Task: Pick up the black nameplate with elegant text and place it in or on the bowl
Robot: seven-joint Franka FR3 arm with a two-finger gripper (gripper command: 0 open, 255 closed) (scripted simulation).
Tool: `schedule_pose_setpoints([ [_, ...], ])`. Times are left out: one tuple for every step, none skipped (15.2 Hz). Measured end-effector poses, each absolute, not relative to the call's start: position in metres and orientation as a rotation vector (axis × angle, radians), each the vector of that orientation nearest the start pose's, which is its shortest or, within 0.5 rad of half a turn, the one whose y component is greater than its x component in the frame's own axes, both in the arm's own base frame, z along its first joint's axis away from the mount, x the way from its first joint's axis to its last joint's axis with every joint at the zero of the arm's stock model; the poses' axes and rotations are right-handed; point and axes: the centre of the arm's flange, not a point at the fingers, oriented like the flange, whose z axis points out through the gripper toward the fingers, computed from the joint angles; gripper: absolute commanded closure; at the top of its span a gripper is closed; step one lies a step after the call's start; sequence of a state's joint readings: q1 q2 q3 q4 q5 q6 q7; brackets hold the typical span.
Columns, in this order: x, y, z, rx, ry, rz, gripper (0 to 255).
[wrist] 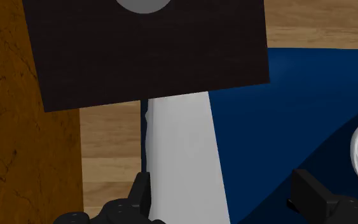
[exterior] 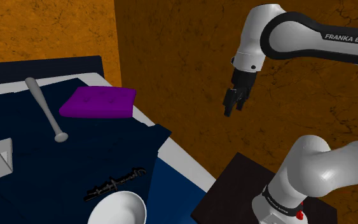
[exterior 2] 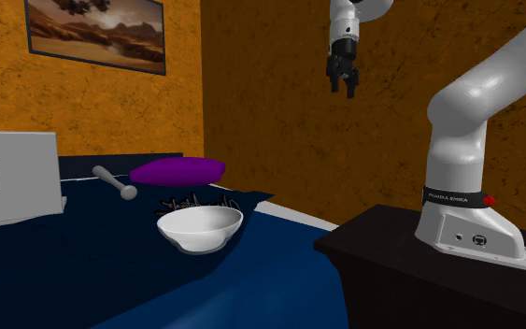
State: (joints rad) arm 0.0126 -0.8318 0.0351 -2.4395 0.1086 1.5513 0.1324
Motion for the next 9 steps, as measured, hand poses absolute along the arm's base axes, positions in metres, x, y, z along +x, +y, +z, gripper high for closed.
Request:
schedule_pose_setpoints([
  [0.290,0.028,0.563,-3.059,0.150,0.097,0],
  [0.296,0.030,0.560,-3.061,0.125,0.099,0],
  [0.303,0.032,0.556,-3.065,0.086,0.101,0],
  [0.315,0.035,0.551,-3.069,0.040,0.104,0],
  [0.327,0.039,0.543,-3.072,-0.009,0.107,0],
  [0.338,0.044,0.536,-3.075,-0.062,0.110,0],
  [0.348,0.048,0.531,-3.077,-0.115,0.112,0],
  [0.358,0.052,0.523,-3.078,-0.168,0.116,0],
  [0.367,0.057,0.517,-3.078,-0.222,0.118,0],
])
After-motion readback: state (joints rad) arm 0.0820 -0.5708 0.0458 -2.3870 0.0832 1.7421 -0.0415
